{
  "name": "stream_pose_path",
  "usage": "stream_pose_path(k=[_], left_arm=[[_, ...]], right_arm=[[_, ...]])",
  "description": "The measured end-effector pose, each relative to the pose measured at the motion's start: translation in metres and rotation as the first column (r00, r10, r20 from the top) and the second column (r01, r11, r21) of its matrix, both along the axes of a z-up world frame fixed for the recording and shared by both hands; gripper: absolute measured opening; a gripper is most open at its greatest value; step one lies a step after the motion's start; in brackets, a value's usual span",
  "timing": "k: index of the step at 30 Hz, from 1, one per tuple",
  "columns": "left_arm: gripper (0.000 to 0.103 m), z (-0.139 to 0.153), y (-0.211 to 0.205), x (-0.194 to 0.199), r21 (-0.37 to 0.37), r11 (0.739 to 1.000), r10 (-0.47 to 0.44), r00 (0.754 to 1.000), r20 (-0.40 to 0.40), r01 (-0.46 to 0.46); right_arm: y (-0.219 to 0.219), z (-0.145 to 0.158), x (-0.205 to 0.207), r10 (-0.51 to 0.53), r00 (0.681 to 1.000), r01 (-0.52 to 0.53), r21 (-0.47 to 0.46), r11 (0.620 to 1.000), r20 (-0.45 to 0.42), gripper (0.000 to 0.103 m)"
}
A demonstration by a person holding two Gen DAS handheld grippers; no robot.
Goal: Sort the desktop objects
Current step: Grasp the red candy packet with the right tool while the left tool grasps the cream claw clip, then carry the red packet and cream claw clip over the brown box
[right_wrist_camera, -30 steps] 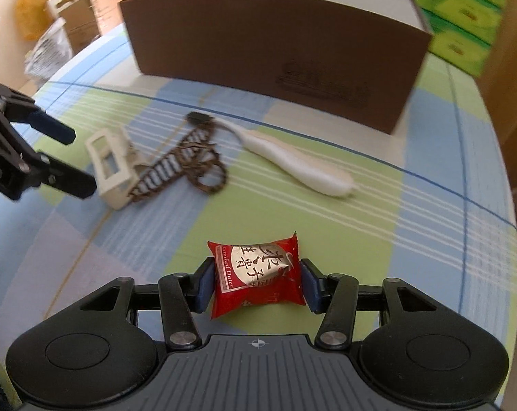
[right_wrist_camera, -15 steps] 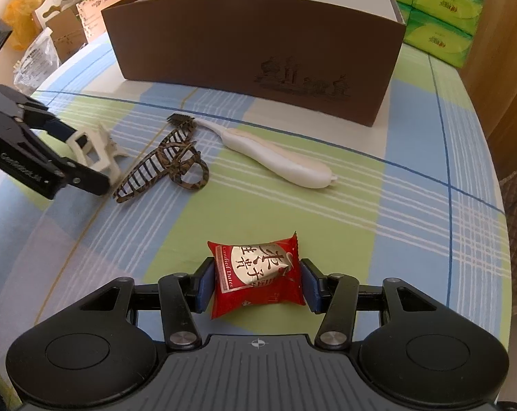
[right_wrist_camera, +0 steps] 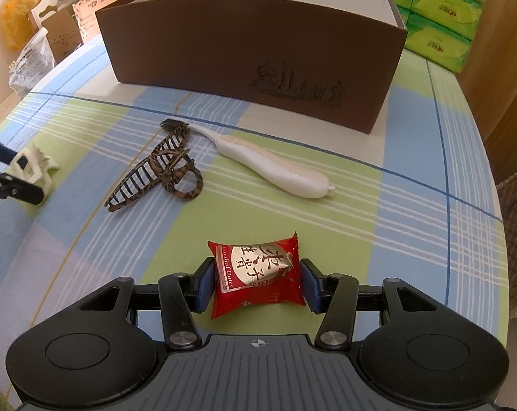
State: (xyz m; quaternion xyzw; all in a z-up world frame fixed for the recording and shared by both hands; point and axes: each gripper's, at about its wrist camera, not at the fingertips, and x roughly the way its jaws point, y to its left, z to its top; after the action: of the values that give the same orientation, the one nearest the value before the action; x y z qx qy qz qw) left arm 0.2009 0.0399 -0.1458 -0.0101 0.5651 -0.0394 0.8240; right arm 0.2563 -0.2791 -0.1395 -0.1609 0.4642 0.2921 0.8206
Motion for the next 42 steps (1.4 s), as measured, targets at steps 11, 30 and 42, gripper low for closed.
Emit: stream_pose_path(k=[11,30,42], left_arm=[[0.084,-0.003,-0.015,0.004,0.058,0.998,-0.016,0.999,0.028,0.015],[0.084,0.034,-0.02,-0.017,0.015,1.0,-0.007,0.991,0.133,0.005],[0.084,0.08,-0.047,0.017,-0.021,0.997,-0.072,0.962,0.262,0.08]], right_arm=[[0.002,0.0,0.0,-0.005,1.0,0.005,0.0,1.0,0.005,0.049],[0.006,0.023,-0.013,0.04,0.999,-0.04,0.044,0.998,0.001,0.046],[0.007,0.069,0.004,0.072,0.993,-0.081,0.095,0.992,0.089,0.045]])
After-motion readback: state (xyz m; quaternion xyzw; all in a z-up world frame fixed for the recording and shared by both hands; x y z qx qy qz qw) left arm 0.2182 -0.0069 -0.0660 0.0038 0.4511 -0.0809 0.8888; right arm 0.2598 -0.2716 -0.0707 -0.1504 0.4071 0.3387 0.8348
